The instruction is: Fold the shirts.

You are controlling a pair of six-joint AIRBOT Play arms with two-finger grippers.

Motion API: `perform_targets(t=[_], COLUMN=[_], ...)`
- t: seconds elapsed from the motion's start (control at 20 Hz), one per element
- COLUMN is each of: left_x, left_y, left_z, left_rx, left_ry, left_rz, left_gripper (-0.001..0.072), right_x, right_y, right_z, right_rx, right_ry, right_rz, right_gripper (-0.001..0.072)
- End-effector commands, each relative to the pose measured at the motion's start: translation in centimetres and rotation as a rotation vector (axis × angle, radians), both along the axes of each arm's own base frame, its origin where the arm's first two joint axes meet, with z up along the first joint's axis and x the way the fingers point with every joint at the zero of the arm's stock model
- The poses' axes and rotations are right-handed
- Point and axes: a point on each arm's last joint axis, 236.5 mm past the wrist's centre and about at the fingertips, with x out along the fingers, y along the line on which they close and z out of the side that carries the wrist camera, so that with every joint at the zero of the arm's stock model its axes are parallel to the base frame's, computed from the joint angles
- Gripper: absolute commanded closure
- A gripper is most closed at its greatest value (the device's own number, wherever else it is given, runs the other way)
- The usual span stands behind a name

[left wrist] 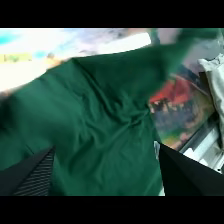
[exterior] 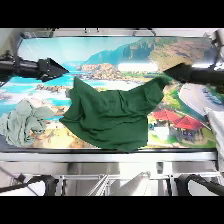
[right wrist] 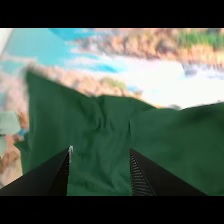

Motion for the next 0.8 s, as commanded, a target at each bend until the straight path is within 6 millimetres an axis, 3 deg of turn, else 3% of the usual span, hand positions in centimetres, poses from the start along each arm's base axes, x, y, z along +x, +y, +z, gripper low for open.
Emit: perform_targets(t=[0.0, 0.1, 0.2, 0.4, 0.5, 0.75], left_x=[2.3, 1.1, -1.9, -9.9, -13.4, -17.6], left_y=[3.2, 5.6, 5.7, 5.4, 4.9, 3.8], left_z=[-3.7, -3.5, -4.7, -11.6, -14.0, -17.8], left_rx=[-0.048, -0.083, -0.112, 0.035, 0.089, 0.154], left_ry=[0.167, 0.268, 0.373, 0.595, 0.649, 0.705], left_rz=[0.036, 0.052, 0.019, 0.028, 0.043, 0.097], left_gripper=[-0.0006, -0.0005, -0.0004, 0.0013, 0.0013, 0.0014], right_x=[-0.3, -2.4, -4.4, -6.5, -7.6, -8.9], right_y=[-0.2, -0.6, -1.0, -1.7, -1.4, 1.1], right_z=[-4.2, -3.8, -6.0, -11.8, -14.1, -18.9], right_rx=[0.037, 0.054, 0.009, -0.029, -0.013, 0.013], right_ry=[0.148, 0.188, 0.276, 0.406, 0.471, 0.598], right_rz=[0.058, 0.114, 0.147, 0.112, 0.104, 0.136], right_gripper=[0.03, 0.0259, 0.0252, 0.0251, 0.0251, 0.0251])
